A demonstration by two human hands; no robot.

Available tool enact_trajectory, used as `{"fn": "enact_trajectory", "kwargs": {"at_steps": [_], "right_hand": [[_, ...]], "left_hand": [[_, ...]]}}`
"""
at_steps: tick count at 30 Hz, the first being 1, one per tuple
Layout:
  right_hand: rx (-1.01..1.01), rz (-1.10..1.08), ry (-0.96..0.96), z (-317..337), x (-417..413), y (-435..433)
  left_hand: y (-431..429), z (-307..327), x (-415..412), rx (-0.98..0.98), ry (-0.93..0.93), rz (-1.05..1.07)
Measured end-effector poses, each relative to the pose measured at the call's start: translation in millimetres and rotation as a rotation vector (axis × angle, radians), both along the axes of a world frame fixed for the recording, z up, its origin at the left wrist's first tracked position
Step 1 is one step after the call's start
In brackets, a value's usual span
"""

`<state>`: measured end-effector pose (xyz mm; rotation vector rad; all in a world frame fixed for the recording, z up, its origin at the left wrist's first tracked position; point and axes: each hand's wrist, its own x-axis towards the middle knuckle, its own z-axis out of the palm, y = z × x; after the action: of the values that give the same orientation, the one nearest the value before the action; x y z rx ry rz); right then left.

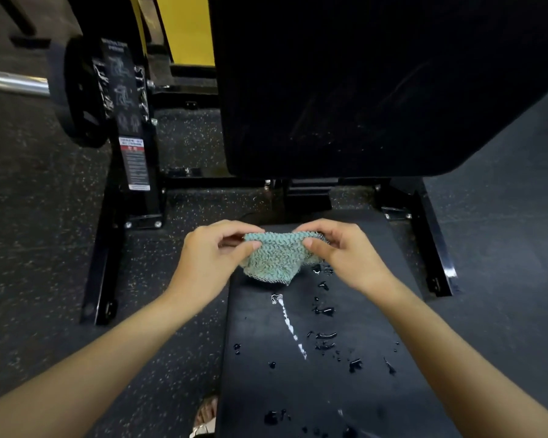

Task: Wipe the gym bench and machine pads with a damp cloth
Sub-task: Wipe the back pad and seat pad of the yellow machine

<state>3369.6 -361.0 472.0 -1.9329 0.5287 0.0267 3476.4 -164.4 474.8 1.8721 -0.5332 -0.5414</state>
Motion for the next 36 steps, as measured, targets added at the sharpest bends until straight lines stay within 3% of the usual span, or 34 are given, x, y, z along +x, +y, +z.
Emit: {"fn": "enact_trajectory", "kwargs": {"at_steps": [4, 10, 14, 16, 23, 29, 36], "right_hand": [[0.002, -0.019, -0.017, -14.8, 17.1, -6.9], [-0.155, -0.027, -0.102, -27.7, 40.6, -23.4], [-0.32, 0.185, -0.006, -55.7, 17.8, -23.4], [-0.425, 0.302, 0.026, -70.5, -0.1, -18.3], [-0.523, 0.195, -0.096, -92.3, 16.3, 1.7], [-0.698, 0.405, 0.042, -113.6, 38.4, 35.8], [-0.816, 0.415, 0.135, -128.0, 45.2, 38.7]], "left_hand": [[-14.1, -20.1, 8.3, -0.003, -0.015, 0.076], [-33.6, -42.4, 20.1, -0.039, -0.133, 0.148], [-19.8, -82.7, -0.3, 0.145, -0.371, 0.021], [-9.3, -93.7, -14.9, 0.236, -0.387, -0.056], [-3.8, -114.3, -25.1, 0.442, -0.467, -0.109], [-5.4, -137.6, -39.3, 0.63, -0.497, -0.128], [-5.6, -150.7, -42.0, 0.637, -0.52, -0.102]]}}
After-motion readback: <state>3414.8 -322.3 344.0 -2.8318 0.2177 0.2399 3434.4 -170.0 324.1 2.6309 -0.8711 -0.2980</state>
